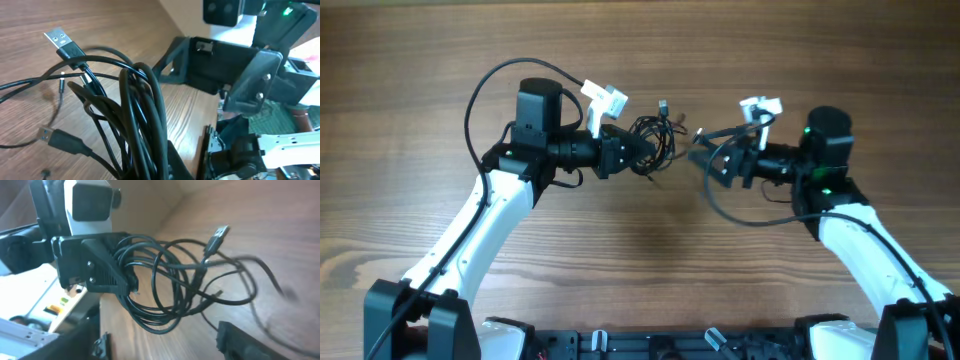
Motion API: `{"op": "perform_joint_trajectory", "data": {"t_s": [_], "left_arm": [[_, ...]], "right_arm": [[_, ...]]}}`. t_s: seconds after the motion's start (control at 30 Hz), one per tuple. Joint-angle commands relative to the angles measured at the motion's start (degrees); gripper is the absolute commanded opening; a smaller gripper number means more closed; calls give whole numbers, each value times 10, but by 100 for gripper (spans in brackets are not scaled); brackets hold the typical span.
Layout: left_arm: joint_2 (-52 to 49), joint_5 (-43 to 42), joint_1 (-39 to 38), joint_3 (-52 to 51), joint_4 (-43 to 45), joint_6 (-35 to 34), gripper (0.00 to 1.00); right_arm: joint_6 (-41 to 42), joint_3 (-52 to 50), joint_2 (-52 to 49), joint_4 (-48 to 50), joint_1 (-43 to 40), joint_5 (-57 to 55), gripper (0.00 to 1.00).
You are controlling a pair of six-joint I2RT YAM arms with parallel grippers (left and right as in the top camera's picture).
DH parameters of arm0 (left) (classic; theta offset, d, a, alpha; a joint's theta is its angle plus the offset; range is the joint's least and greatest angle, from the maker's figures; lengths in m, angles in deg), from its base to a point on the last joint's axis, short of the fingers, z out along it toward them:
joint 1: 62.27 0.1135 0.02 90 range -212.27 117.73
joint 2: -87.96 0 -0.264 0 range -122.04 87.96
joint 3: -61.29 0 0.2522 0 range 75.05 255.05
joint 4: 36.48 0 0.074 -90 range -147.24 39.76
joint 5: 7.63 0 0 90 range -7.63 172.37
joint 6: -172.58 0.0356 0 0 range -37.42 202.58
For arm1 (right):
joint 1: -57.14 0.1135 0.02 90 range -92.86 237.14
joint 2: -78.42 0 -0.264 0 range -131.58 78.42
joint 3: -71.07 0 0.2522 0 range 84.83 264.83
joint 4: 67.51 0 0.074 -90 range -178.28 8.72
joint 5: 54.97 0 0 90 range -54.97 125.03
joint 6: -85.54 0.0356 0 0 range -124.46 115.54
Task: Untangle cables
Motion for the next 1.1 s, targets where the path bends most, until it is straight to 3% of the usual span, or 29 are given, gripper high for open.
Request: {"op": "perform_joint_trajectory", "data": {"t_s": [0.0,0.07,0.2,0.27,0.3,0.43,0.57,0.67,0.8,0.87,0.9,0.97,1.07], "left_arm": [[7,13,-3,5,2,0,4],[7,13,-17,5,2,-36,4],[7,13,-55,5,2,-37,4],[7,13,-70,5,2,-38,4],[7,13,-72,5,2,-50,4],[7,27,-33,5,-5,-80,4],[7,98,33,5,-7,-154,4],[7,101,46,5,-7,-159,4],[7,98,45,5,-7,-161,4],[7,59,36,5,-1,-155,4],[7,29,26,5,5,-116,4],[7,51,-5,5,6,-90,5],[7,119,-54,5,6,-92,5]], "right_arm": [[-8,2,4,2,10,-6,68],[-39,2,4,0,40,-80,64],[-50,2,4,1,94,-243,50],[-54,2,4,-14,106,-305,27],[-44,2,4,-48,102,-375,4],[-7,2,4,-164,11,-391,4],[-46,2,4,-208,-112,-254,5],[-52,2,4,-207,-134,-197,4],[-50,2,4,-204,-134,-199,6],[-52,2,4,-198,-133,-147,20],[-61,2,4,-182,-129,-96,28],[-99,2,4,-118,-97,7,47],[-96,2,4,-47,-26,-4,54]]}}
